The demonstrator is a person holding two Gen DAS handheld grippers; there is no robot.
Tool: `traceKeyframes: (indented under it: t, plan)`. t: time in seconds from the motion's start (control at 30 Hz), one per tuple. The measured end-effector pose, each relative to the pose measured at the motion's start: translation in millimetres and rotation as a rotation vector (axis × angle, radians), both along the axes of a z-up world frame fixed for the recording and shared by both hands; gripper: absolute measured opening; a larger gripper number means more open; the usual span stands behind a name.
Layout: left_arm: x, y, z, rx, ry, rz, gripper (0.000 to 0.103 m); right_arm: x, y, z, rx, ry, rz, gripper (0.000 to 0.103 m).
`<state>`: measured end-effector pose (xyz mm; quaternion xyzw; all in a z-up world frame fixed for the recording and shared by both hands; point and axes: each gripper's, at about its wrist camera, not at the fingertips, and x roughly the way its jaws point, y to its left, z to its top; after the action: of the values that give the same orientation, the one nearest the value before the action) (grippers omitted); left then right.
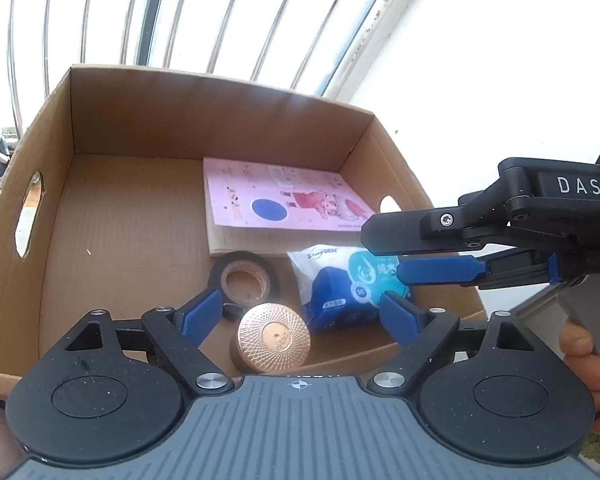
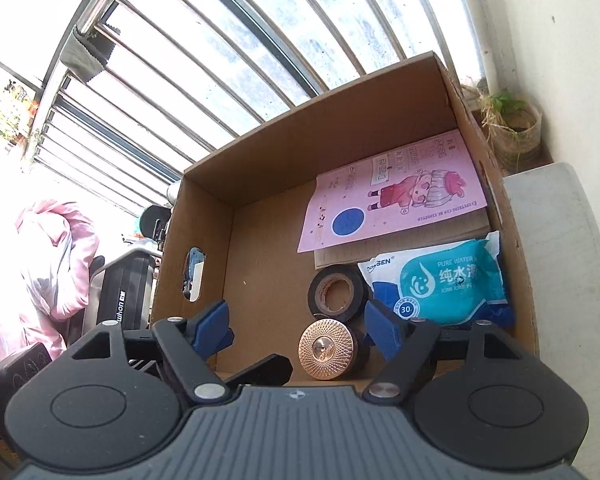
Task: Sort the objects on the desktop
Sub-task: 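Move both tools to the pink plush doll beside the box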
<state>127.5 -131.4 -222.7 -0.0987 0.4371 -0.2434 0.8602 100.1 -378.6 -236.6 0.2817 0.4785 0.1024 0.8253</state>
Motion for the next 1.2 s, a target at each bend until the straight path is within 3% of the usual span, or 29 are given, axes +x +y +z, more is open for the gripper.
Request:
traceKeyframes:
  t: [0.27,0.5,0.9,1.2]
  plan:
    - [-31,-23,24,0.022,-0.125,0.039,0.101,-28,-12,25,-0.149,-0.157,-0.012,0.100]
    - [-56,-33,31,0.101,-0.194,0.083,0.103,-40,-11,27,-0.213,-0.233,0.008,0.103]
    - [-78,-10,27,0.106,-0.156,0.232,0.103,-51,19,28,-0.380,-0.284,-0.025,0.103]
    - [-98,57,30,0.091,-0.099,0.291,0.103,-67,80,46,-0.504,-0.356,0.017,0.103]
